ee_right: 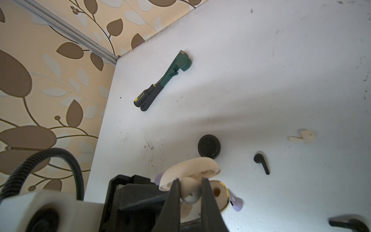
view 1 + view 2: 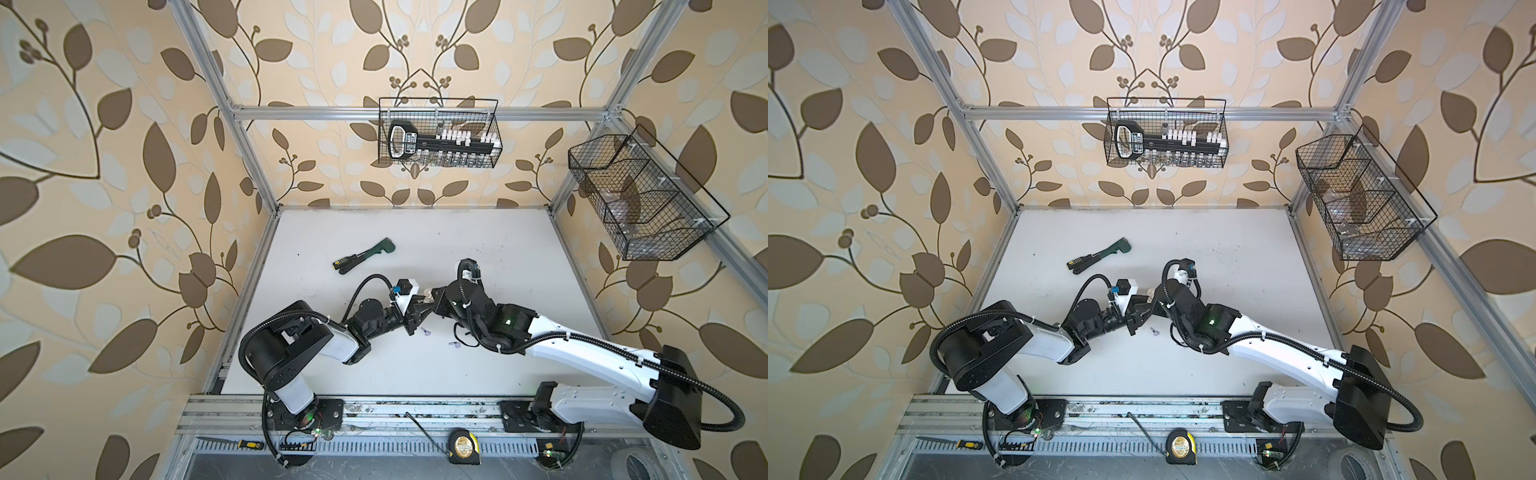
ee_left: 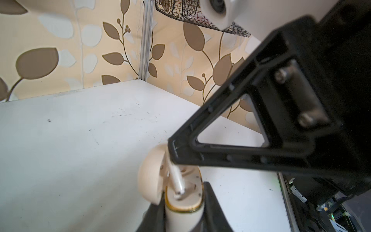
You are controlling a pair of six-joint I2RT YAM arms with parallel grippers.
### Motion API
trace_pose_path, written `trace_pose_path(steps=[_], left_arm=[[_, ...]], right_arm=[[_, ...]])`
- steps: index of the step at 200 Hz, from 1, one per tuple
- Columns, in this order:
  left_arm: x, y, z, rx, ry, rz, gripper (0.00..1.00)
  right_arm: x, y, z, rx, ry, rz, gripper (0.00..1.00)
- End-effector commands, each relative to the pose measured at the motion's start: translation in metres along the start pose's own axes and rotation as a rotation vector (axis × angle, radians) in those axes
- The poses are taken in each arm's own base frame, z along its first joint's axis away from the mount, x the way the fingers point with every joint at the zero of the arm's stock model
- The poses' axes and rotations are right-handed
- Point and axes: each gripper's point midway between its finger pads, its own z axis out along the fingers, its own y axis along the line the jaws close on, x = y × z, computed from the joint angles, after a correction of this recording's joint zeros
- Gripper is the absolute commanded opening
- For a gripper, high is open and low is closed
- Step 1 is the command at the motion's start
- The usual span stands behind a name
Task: Insert the wireless bluetooth earbuds into the charging case
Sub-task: 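Bring the cream earbud over the open case and lower it in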
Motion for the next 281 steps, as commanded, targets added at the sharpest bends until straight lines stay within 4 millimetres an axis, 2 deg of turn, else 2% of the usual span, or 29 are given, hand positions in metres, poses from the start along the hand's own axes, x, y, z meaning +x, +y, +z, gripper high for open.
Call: trace_pose_path(steps=[1,113,140,195,281], left_arm=[[-0.032,-0.011,0.004,0.057,-0.101,0.044,0.00],[-0.036,-0.012,0.003,0.061,-0.111,0.040,0.00],[-0.038,-0.012,0.003,0.058,-0.116,0.035,0.00],[-0.037,-0.009,0.003,0.042,-0.115,0.027,0.00],[-0.036,-0.015,0.004,0.075,-0.109,0.045,0.00]], right_arm=[[-0.004,0.011,0.002,-0.017,-0.018,0.011,0.05],[0.015,0.013,0.003,-0.019,0.008,-0.057,0.04],[0.015,0.007,0.003,0.017,-0.011,-0.082,0.03],[0.015,0.009,-0.004,0.030,-0.040,-0.137,0.02],[0.016,0.025,0.000,0.039,-0.025,-0.225,0.00]])
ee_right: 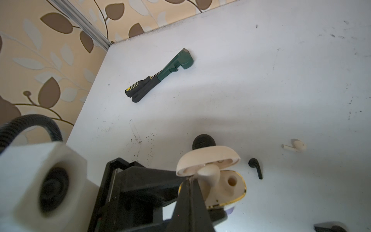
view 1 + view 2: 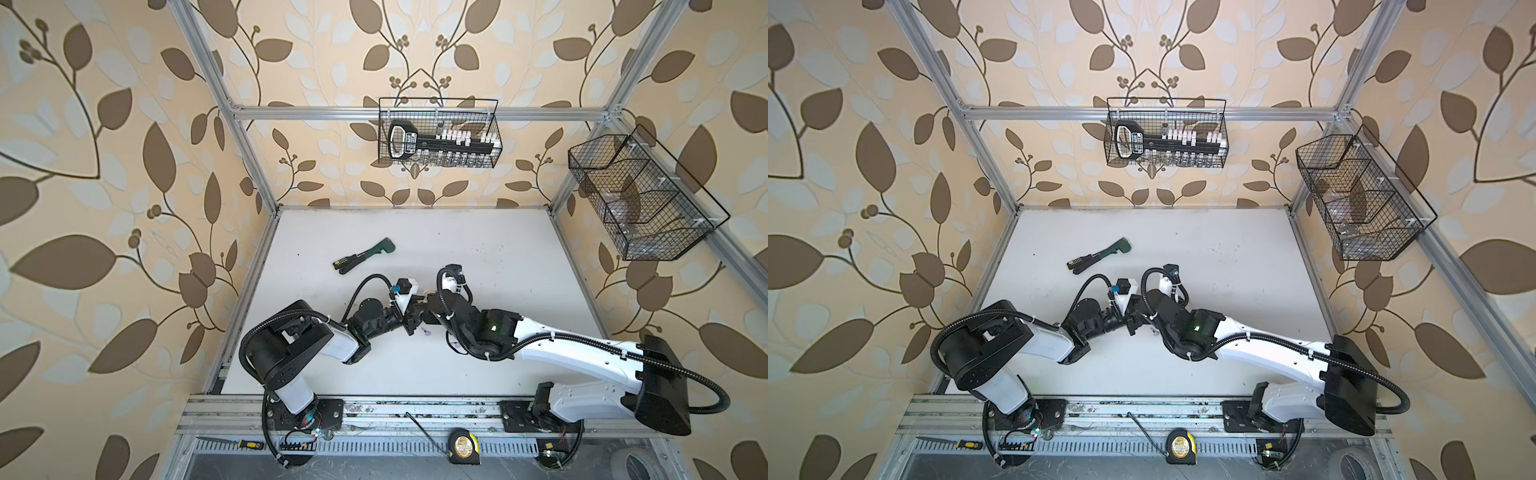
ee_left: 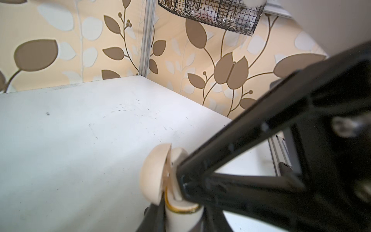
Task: Insert the wireless bluetooth earbuds into the charging case
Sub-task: 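Bring the cream earbud over the open case and lower it in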
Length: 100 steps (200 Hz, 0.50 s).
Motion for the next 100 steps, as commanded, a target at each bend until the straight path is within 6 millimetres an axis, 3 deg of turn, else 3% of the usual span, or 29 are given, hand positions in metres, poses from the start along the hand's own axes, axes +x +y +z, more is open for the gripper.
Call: trace_pose_path(steps=[1,51,100], left_arm=[[-0.037,-0.018,0.003,0.079,-0.117,0.071,0.00],[-0.036,-0.016,0.003,0.072,-0.114,0.067,0.00],[-0.036,-0.018,0.003,0.082,-0.114,0.075,0.00]], right_arm=[[-0.001,0.008,-0.001,-0.008,0.016,-0.029,0.00],[-0.003,0.020,-0.013,-0.060,0.023,-0.033,0.04],[-0.020,0.022,-0.042,-0.074,-0.003,-0.031,0.18]])
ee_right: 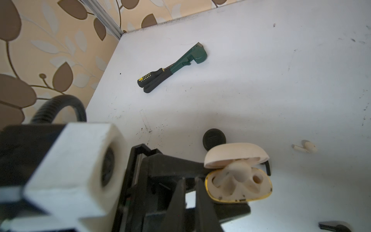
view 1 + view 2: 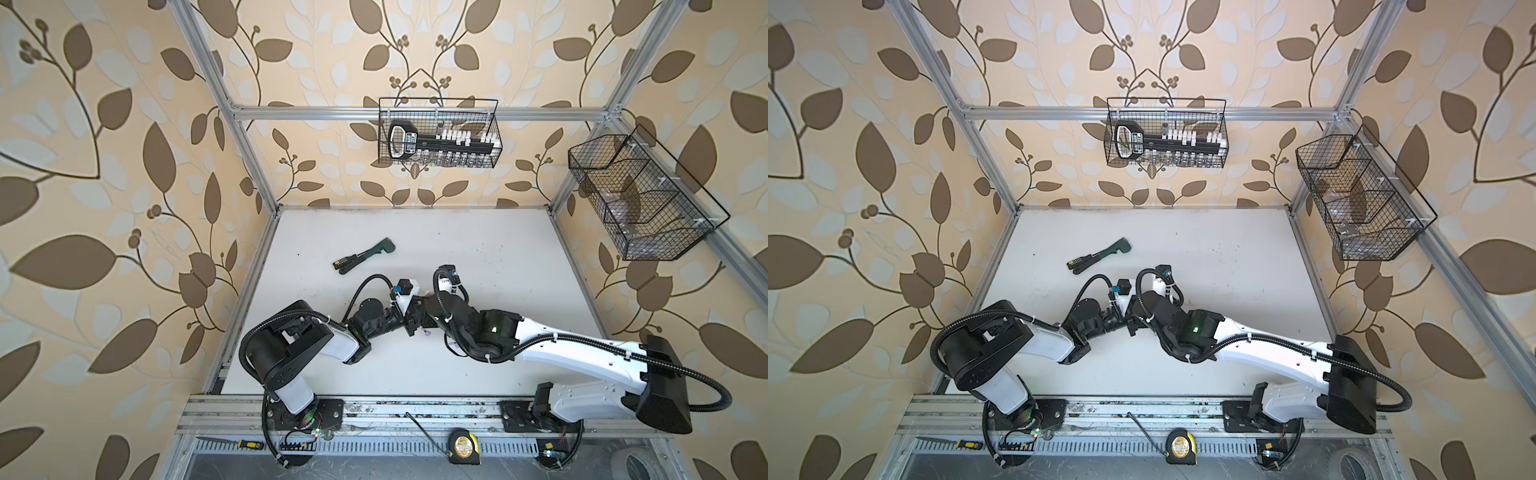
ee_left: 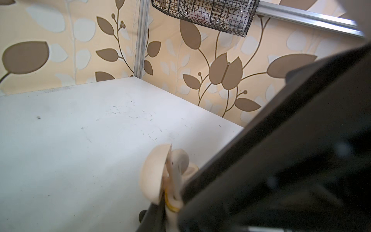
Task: Insert the wireless bluetooth earbuds into the charging case
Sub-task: 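Bring the cream earbud over the open case and lower it in, then press the cream earbud down into the case slot with the right gripper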
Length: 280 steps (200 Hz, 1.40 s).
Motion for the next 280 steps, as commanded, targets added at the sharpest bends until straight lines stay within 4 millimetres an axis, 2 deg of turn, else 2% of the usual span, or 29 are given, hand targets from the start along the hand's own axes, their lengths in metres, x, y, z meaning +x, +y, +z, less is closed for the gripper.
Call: trace_pose_path(steps=[1,50,73,104,181,228,280], left_arm=[[-0.035,-0.014,0.003,0.058,-0.112,0.073,0.00],[-0.039,-0.023,0.001,0.103,-0.116,0.105,0.00],[-0.041,-0.028,-0.001,0.122,-0.119,0.123,0.00],[-0.043,-0.036,-0.003,0.161,-0.121,0.144,0.00],[-0.048,-0.046,-0.006,0.191,-0.134,0.172,0.00],[-0.050,-0.050,-0.008,0.201,-0.139,0.183,0.00],[-0.051,-0.055,-0.009,0.216,-0.144,0.198,0.00]], right_arm=[[-0.020,0.003,-0.024,-0.015,-0.030,0.016,0.19],[-0.030,-0.014,-0.047,-0.006,-0.062,0.028,0.28],[-0.030,-0.025,-0.053,0.009,-0.074,0.026,0.35],[-0.029,-0.032,-0.056,0.007,-0.085,0.026,0.39],[-0.008,-0.025,-0.035,-0.006,-0.013,0.024,0.40],[-0.006,-0.020,-0.028,-0.013,-0.005,0.025,0.44],[-0.007,-0.024,-0.023,0.013,-0.005,0.023,0.48]])
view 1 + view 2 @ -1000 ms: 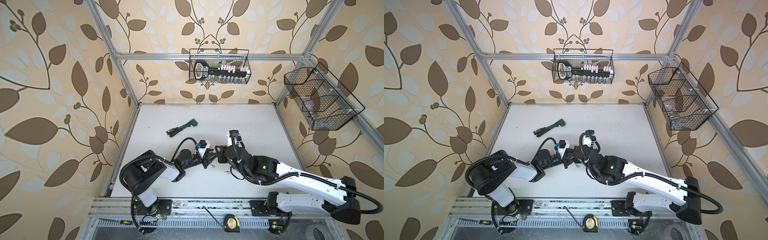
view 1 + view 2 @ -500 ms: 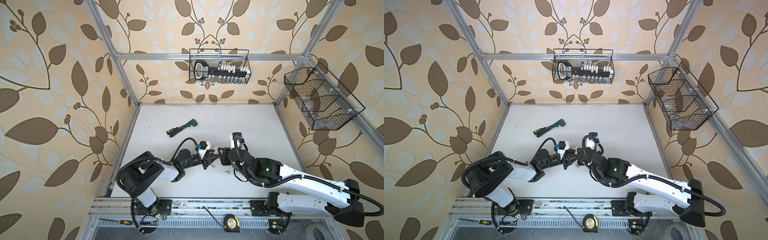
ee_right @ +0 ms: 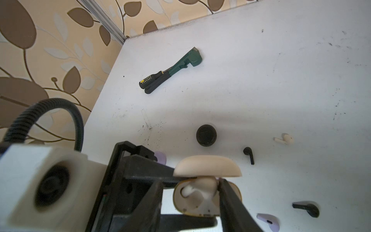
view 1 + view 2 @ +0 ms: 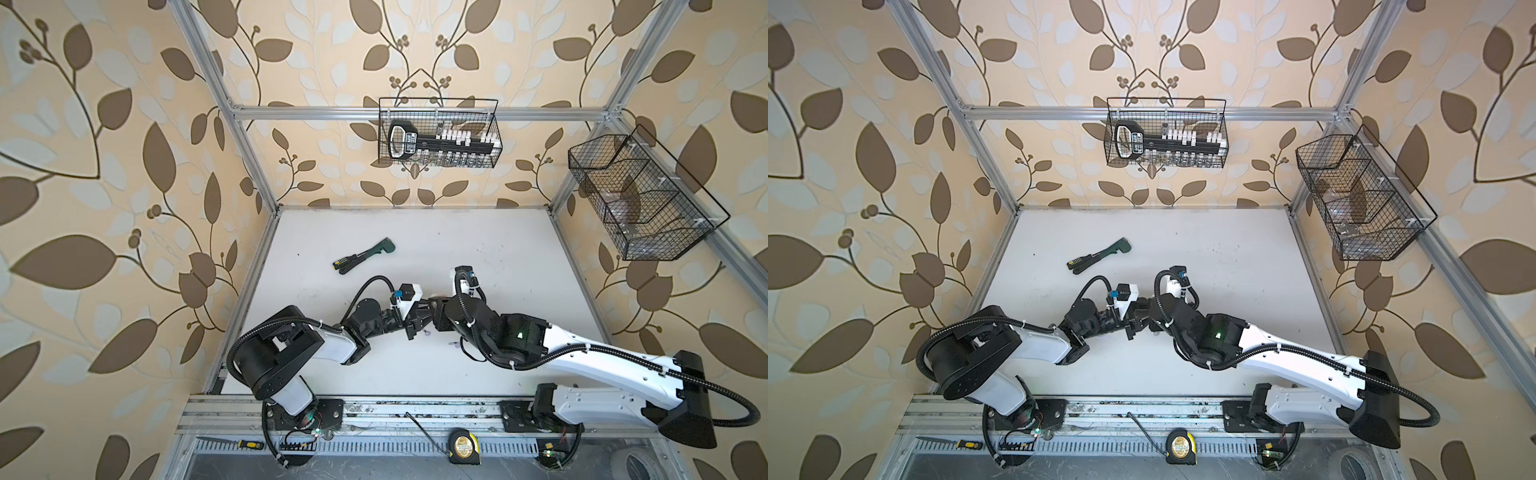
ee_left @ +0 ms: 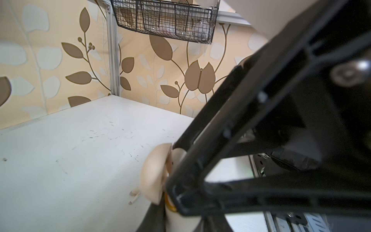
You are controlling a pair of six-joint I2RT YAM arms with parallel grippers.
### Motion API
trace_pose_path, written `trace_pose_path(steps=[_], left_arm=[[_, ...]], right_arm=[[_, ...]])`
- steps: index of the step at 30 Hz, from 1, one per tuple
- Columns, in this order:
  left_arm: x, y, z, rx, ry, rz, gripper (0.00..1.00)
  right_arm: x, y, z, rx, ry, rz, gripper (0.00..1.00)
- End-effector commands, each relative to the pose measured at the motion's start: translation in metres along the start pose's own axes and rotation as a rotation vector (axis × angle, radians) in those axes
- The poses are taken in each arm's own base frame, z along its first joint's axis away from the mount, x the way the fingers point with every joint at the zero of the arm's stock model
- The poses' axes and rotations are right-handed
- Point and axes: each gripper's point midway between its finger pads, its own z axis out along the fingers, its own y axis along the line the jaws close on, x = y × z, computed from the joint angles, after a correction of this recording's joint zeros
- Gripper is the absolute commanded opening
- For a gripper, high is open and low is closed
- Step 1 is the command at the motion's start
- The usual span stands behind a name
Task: Insert the wireless bluetooth earbuds into the charging case
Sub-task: 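Press the cream earbud down into the case slot with the right gripper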
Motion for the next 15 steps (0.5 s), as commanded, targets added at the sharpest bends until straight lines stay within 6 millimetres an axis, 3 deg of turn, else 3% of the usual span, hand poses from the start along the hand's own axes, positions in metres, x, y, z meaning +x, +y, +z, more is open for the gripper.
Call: trace_pose_path(steps=[1,6,15], left_arm=[[-0.0335,-0.0155,-0.0008,0.056,-0.105,0.092,0.00],[-0.0340,-0.0179,-0.0006,0.065,-0.105,0.095,0.00],[-0.0333,-0.0169,0.0000,0.058,-0.105,0.096,0.00]], right_arm=[[0.0001,-0.0019,0.0030,0.012,0.000,0.008,0.48],[-0.0010,-0.0025,0.0046,0.024,-0.003,0.003,0.49],[-0.0027,0.0043,0.0006,0.045,-0.016,-0.014,0.37]])
